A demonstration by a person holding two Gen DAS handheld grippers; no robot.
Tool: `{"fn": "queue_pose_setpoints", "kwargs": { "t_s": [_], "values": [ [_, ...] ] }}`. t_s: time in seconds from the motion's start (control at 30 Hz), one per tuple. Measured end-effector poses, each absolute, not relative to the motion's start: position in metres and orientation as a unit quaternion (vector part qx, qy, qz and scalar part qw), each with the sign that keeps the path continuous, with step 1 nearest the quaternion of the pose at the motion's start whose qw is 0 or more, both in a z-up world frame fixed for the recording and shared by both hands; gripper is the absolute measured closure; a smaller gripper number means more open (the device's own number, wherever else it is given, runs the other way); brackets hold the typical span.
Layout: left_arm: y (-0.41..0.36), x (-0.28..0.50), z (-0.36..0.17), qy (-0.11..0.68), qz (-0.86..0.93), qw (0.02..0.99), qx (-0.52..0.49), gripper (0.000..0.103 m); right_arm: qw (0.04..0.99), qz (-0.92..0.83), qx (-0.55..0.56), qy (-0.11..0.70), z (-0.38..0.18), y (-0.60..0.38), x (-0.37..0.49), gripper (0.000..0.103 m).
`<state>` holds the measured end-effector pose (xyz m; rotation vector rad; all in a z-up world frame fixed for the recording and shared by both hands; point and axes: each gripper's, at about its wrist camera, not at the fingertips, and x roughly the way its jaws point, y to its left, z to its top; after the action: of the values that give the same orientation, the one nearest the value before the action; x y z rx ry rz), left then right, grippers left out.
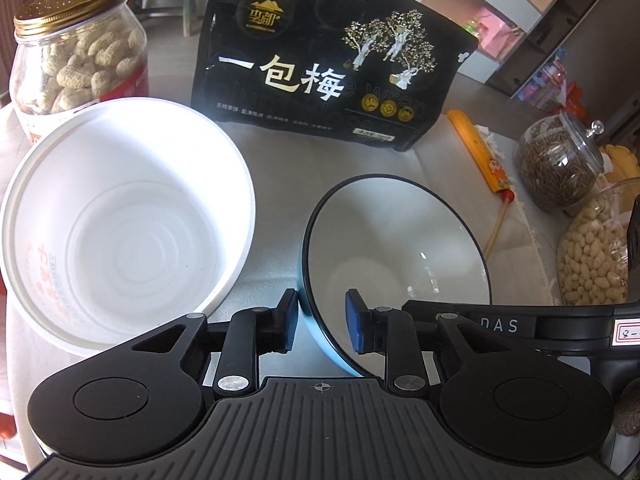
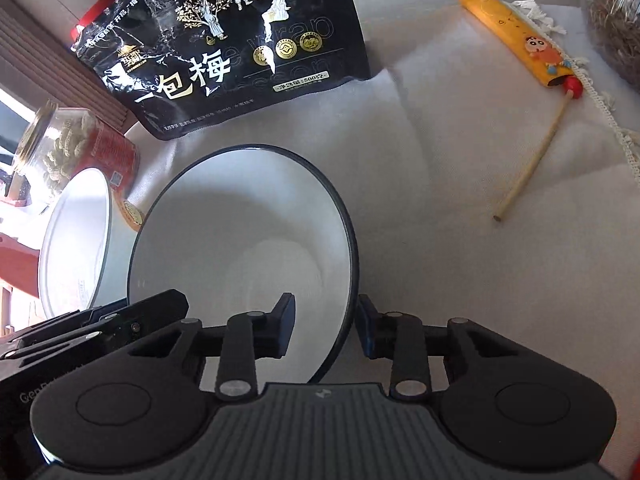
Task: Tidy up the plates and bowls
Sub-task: 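Grip the blue bowl rim with the left tool while the right tool grips it, then lift the blue bowl with both tools and lower it into the yellow-rimmed bowl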
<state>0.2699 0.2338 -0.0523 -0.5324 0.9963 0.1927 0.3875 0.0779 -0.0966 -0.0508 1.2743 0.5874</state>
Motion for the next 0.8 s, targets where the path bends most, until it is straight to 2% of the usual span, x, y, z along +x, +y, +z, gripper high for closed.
{"fn": "queue_pose_setpoints", "kwargs": {
  "t_s": [0.13,0.37,0.6,0.8],
  "values": [
    [0.233,0.268,-0.050,0.477,0.070,0.834,-0.268,0.070,0.774,0.274,-0.045,0.569,-0.086,0.072,0.379,0.073],
    [0.228,0.270,-0.055,0.486,0.002,0.815,-0.315,0.068,0.788,0.254,-0.046,0.560,-0.079,0.044,0.376,0.073],
    [0.214,0.278,-0.059,0.459,0.035,0.847,-0.267,0.069,0.784,0.256,-0.031,0.564,-0.084,0.042,0.378,0.072],
    [0.223,0.283,-0.070,0.449,0.043,0.842,-0.297,0.075,0.791,0.235,-0.025,0.564,-0.097,0.055,0.392,0.070]
  ]
}}
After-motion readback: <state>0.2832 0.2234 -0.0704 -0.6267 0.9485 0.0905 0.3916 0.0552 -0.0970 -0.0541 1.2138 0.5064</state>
